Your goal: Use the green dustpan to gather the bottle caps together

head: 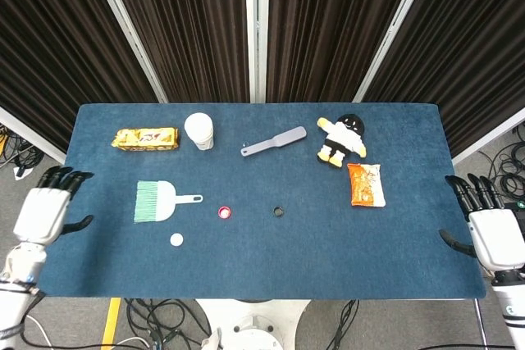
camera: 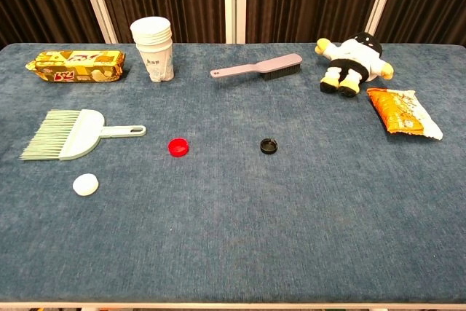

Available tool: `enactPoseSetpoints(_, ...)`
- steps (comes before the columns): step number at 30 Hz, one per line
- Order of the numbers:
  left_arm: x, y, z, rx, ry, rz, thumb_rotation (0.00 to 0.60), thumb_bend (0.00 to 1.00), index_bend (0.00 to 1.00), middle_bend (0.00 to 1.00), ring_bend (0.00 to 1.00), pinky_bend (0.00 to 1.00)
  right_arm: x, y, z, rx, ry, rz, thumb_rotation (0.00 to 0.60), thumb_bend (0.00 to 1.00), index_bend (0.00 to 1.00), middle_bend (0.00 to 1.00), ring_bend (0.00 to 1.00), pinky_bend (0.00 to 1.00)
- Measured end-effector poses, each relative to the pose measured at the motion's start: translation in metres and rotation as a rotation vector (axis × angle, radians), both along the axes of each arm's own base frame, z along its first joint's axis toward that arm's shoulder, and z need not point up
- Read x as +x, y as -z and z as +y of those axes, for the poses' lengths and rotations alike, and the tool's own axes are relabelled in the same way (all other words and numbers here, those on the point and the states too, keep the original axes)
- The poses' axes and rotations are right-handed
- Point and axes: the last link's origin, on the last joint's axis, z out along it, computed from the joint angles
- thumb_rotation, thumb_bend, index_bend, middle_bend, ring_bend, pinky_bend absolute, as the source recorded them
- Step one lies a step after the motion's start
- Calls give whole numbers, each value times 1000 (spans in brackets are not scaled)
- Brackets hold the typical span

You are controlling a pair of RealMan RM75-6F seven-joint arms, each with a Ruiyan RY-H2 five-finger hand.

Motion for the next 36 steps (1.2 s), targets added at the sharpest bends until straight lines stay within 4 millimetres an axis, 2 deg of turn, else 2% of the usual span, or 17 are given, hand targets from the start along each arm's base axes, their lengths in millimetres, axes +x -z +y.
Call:
enactPoseSetpoints(4,15,16,29,-83,22,-9,600,189,253,299,155,135,1,-4,-2,-10,-7,5,600,106,0,110,0,0)
enactPoseSetpoints(7,28,35,52,-131,23,-34,600,224,317,378,218,135,1,-6,-2,-12,-5,8,600,105,0,109,0,0)
enactPoseSetpoints(9,34,50,64,-156,22,-47,600,246,353,407,233,135,0,-7,-2,-11,0,10,600,105,0,109,0,0)
enactPoseSetpoints(14,49,92,85,-226,22,-36,600,262,361,416,233,146,-3,-7,-2,-9,9,11,600,106,0,109,0,0)
enactPoseSetpoints(20,61,134,100,-276,24,29,600,266,361,416,233,161,-7,-8,-1,-13,25,7,600,106,0,108,0,0)
enactPoseSetpoints(26,69,161,105,-313,20,97,600,268,363,410,233,160,-11,-8,2,-14,38,3,600,106,0,105,0,0)
enactPoseSetpoints(36,73,190,104,-334,36,257,600,270,366,416,233,161,-16,-10,7,-23,55,-5,600,105,0,103,0,0)
